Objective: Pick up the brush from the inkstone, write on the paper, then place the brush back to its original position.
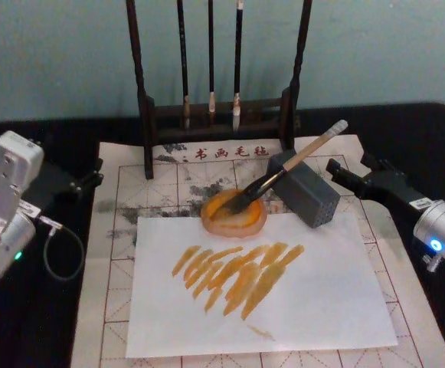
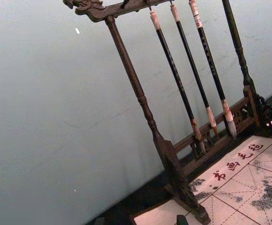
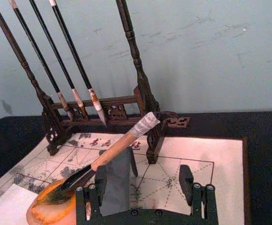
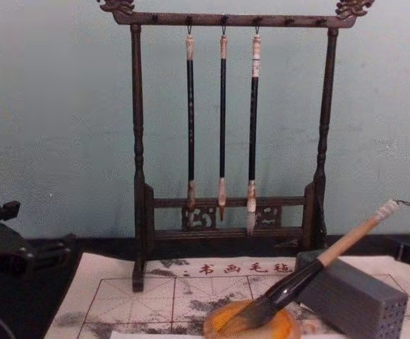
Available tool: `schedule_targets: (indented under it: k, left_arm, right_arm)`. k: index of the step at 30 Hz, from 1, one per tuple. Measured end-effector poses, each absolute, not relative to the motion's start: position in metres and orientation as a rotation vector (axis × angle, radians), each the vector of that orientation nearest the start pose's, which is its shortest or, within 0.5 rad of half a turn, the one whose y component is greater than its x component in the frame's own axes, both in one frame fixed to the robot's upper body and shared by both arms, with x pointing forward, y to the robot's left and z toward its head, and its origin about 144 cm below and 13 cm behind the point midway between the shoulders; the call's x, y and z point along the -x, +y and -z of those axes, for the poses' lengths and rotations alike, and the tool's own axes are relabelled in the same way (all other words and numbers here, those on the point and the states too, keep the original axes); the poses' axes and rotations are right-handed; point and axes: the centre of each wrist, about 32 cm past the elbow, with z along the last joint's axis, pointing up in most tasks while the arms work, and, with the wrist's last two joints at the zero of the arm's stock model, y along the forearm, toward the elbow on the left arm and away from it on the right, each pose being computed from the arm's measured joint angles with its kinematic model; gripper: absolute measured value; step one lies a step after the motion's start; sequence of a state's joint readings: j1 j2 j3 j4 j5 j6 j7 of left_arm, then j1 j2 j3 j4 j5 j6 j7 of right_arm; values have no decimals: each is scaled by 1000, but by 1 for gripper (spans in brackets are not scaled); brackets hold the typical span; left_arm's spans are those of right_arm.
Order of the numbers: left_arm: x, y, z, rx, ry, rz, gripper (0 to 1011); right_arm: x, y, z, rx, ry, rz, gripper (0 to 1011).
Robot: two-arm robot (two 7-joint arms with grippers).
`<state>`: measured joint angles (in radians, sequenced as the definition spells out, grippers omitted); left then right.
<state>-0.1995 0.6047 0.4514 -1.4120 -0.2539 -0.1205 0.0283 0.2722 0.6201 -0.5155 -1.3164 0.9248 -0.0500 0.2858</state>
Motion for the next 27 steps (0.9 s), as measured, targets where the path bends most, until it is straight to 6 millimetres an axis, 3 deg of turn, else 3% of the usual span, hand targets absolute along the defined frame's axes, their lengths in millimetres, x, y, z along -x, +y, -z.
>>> schedule_targets:
  k: [27]
  left_arm:
    - [-489,310,-1140,-304,-285,-1248,1001]
  right_arm:
    - [-503,-321,-1131,-36,311,1059,1002]
